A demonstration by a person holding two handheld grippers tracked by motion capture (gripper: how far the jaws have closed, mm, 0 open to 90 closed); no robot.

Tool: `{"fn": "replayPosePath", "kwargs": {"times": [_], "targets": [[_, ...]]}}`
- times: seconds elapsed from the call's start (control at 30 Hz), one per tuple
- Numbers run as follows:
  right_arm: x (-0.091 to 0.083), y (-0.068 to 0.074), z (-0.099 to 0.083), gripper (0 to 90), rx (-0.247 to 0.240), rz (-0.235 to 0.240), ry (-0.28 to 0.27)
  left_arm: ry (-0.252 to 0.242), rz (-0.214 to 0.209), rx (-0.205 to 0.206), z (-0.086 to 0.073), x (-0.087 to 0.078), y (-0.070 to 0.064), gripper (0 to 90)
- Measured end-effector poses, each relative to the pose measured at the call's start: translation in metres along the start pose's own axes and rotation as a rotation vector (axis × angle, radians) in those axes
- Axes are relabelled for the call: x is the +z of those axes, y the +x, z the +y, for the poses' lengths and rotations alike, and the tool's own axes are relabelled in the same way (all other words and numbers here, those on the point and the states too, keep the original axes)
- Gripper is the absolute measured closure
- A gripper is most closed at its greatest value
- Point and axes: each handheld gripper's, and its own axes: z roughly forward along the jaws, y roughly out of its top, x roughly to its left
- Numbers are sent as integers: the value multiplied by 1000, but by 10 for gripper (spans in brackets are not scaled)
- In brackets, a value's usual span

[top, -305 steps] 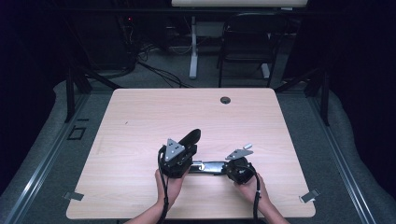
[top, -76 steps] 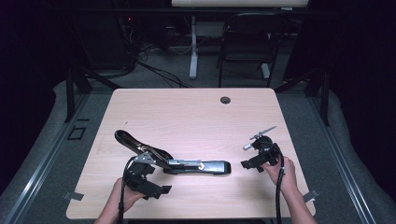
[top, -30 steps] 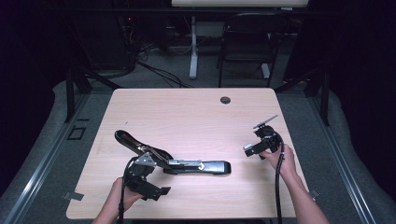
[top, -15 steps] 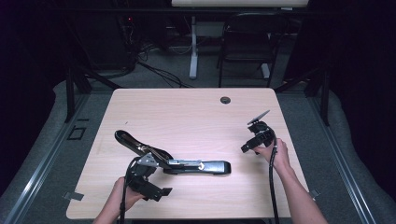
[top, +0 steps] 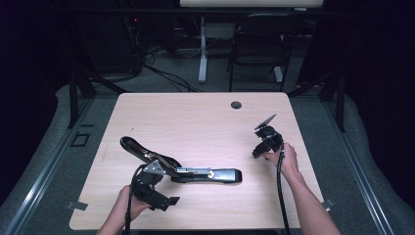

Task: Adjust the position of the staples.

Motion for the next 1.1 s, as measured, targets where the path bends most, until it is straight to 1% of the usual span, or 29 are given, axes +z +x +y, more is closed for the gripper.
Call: {"fn": "replayPosePath", "kwargs": {"times": [0.03, 0.07, 0.2, 0.23, 0.3, 0.33, 0.4, 0.43, 0.47, 0.5, 0.57, 0.63, 0.67, 0.7, 0.73, 0.77, 0.83, 0.87, 0.9, 0.93, 0.97, 1.0, 1.1], "targets": [[2, 1, 0, 446, 16, -2, -21, -2, -1, -1, 0, 0, -1, 2], [1, 0, 1, 447, 8, -9, -5, 1, 0, -1, 0, 1, -1, 2], [1, -1, 2, 462, 7, -18, -2, 9, -2, 7, 0, 1, -1, 1], [2, 0, 2, 465, 24, -19, -23, 8, -2, 6, 0, 2, -1, 1], [2, 0, 2, 478, 22, -25, -21, 9, -1, 7, 0, 1, -1, 1], [2, 0, 2, 488, 21, -26, -20, 6, -2, 3, 0, 2, -1, 1], [0, -1, 3, 520, 2, -32, 3, 7, -2, 3, 0, 2, -1, 2], [0, 0, 2, 548, 2, -32, 1, 10, -1, 7, 1, 2, -1, 2], [1, 1, 2, 563, 15, -36, -20, 9, -1, 5, 1, 2, -1, 1], [0, 1, 2, 565, -2, -44, 1, 9, -1, 6, 1, 2, -1, 2], [0, 1, 2, 566, -4, -52, 5, 10, -1, 8, 1, 2, -2, 2], [0, 1, 2, 568, -1, -57, 3, 9, 0, 8, 1, 2, -2, 2], [1, 2, 1, 568, 10, -53, -12, 10, 1, 8, 1, 2, -2, 1], [-1, 2, 2, 568, -1, -60, 1, 10, 1, 8, 0, 2, -2, 1], [0, 3, 1, 568, 12, -56, -23, 11, 1, 8, 0, 2, -1, 2], [-3, 2, 1, 568, -9, -59, -1, 11, 0, 7, 0, 2, -1, 1], [-5, 3, -1, 568, -8, -62, -15, 11, 0, 7, 0, 2, -1, 1], [-6, 4, -2, 568, 0, -56, -23, 12, 0, 7, 0, 2, -1, 1], [-9, 4, -2, 568, -17, -57, -9, 12, -1, 8, 0, 2, -1, 2], [-9, 5, -5, 568, -8, -51, -27, 12, -2, 8, 0, 2, -1, 1], [-12, 6, -6, 568, -27, -54, -12, 12, 0, 8, 1, 2, -1, 1], [-13, 6, -8, 568, -35, -55, -23, 12, 1, 9, 1, 2, -1, 1], [-17, 8, -14, 568, -41, -39, -24, 13, 3, 10, 1, 2, -2, 2]]}}
